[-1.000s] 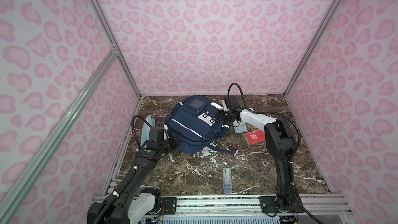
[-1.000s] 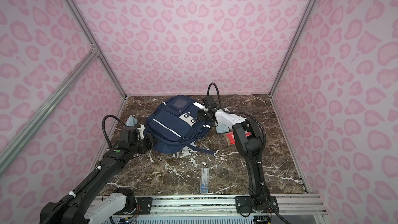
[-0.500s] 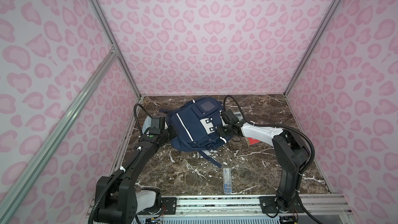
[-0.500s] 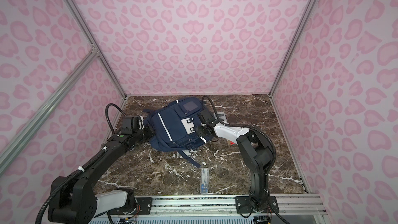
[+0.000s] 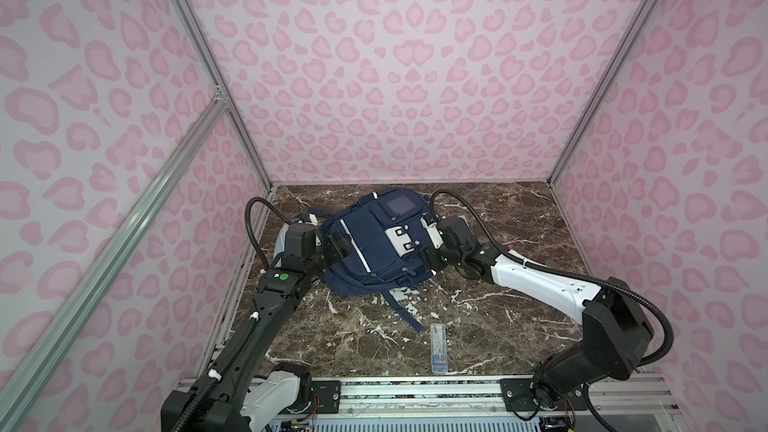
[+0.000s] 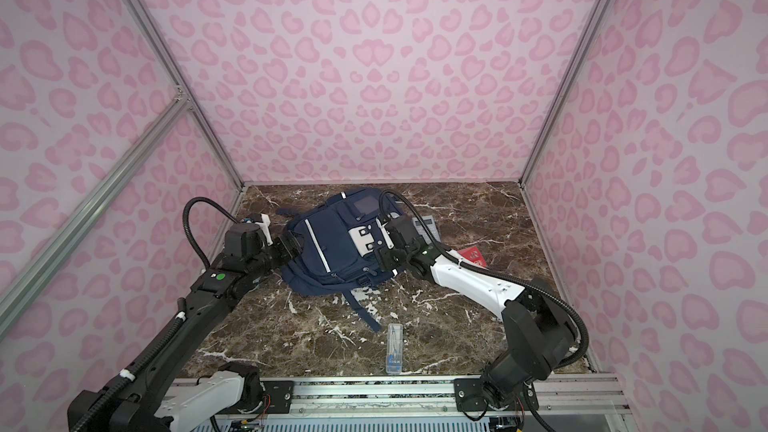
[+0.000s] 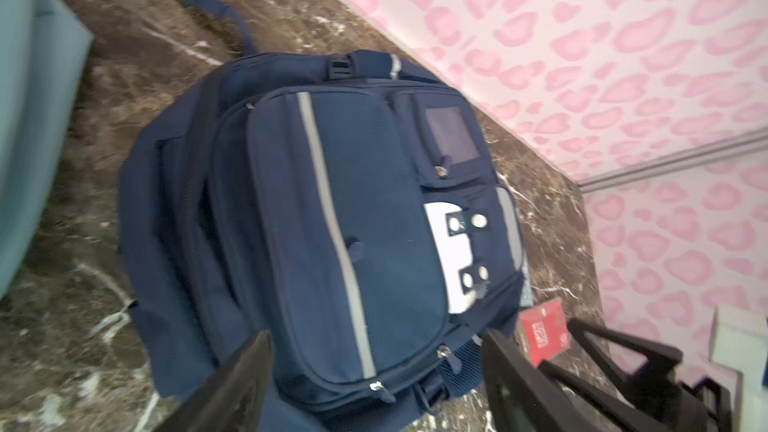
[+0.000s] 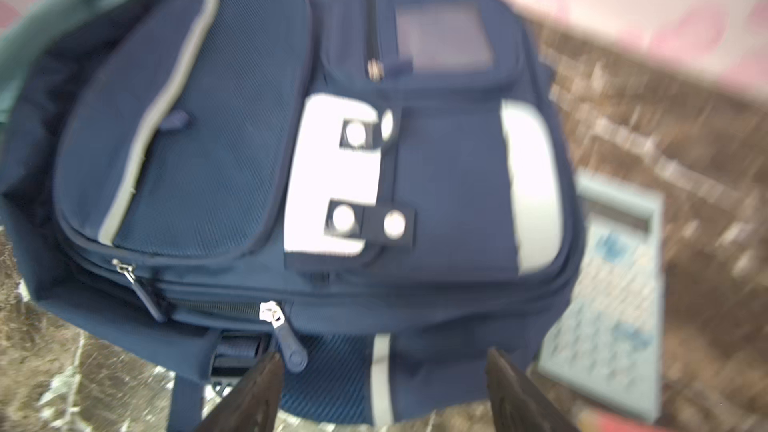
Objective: Pack the student bag
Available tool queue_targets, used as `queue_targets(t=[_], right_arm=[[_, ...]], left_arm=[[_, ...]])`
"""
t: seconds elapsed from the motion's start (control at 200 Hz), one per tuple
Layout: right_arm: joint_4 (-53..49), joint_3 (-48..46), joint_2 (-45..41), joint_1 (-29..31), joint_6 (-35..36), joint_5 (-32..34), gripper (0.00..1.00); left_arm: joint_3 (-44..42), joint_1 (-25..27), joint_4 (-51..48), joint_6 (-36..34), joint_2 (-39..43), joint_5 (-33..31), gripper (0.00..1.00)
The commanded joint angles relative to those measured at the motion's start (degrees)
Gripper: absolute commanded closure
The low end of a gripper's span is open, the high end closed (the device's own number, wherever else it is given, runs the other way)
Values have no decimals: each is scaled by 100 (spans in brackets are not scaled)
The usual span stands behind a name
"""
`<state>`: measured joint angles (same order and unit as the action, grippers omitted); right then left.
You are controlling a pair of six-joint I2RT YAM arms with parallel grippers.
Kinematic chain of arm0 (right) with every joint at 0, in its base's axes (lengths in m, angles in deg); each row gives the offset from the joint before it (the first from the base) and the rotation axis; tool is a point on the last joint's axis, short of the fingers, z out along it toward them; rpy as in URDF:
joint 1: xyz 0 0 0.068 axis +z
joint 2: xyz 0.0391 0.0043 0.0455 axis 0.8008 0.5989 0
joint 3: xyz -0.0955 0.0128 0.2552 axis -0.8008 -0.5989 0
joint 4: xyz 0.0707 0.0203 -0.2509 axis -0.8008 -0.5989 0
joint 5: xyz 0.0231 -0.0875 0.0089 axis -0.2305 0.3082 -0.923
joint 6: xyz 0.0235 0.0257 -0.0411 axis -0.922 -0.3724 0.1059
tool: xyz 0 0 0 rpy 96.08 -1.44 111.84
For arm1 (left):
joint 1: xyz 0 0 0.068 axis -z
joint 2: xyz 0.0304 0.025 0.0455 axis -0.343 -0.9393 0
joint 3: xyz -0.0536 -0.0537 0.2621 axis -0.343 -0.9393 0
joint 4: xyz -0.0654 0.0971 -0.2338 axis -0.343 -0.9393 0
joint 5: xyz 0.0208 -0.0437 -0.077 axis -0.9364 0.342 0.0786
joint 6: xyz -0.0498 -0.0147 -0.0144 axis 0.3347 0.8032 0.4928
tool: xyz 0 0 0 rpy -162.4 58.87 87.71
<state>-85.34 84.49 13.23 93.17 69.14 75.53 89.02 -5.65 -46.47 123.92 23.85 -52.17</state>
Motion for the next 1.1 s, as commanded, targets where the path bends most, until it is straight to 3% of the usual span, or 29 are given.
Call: queue_targets(t=[0.0,0.04,0.085,0.215,0.305,0.415,0.64,0.725,0.82,0.88,0.935,0.96,1.1], right_arm=[[736,-168,-101,2,2119,41,18],[778,-158,-82,4,2479,97,13],[736,-97,-5,-17,2741,174,8],[132,254,453,-328,3594,-382,11],[-10,358,842,-634,4078,-673,12],[-57,516,1271,-746,4374,-745,13],[-184,1134,2206,-410,5076,-851,16],[-126,1318,2494,-284,5312,-610,18],[-276,1492,2674,-237,5397,-658,29],[-412,1564,2723,-241,5359,-731,57],[-481,1573,2673,-258,5150,-802,92],[-415,1510,2606,-244,5013,-778,100],[70,808,1852,-105,4547,-1077,100]], left_arm=[[-330,175,589,495,-33,1015,25],[-474,311,836,651,-124,1191,28],[-521,522,837,604,-264,976,29],[-761,865,973,562,-755,732,33],[-953,874,1042,553,-937,580,39],[-1132,779,802,475,-1191,-152,47],[-1417,573,1226,479,-1588,13,55],[-1425,407,1265,382,-1700,67,71],[-1466,210,1416,273,-1794,247,76],[-1400,138,1373,184,-1822,245,76],[-1333,85,1333,135,-1840,218,76],[-1284,58,1313,126,-1845,200,76],[-822,-189,1142,-86,-1917,-5,73]])
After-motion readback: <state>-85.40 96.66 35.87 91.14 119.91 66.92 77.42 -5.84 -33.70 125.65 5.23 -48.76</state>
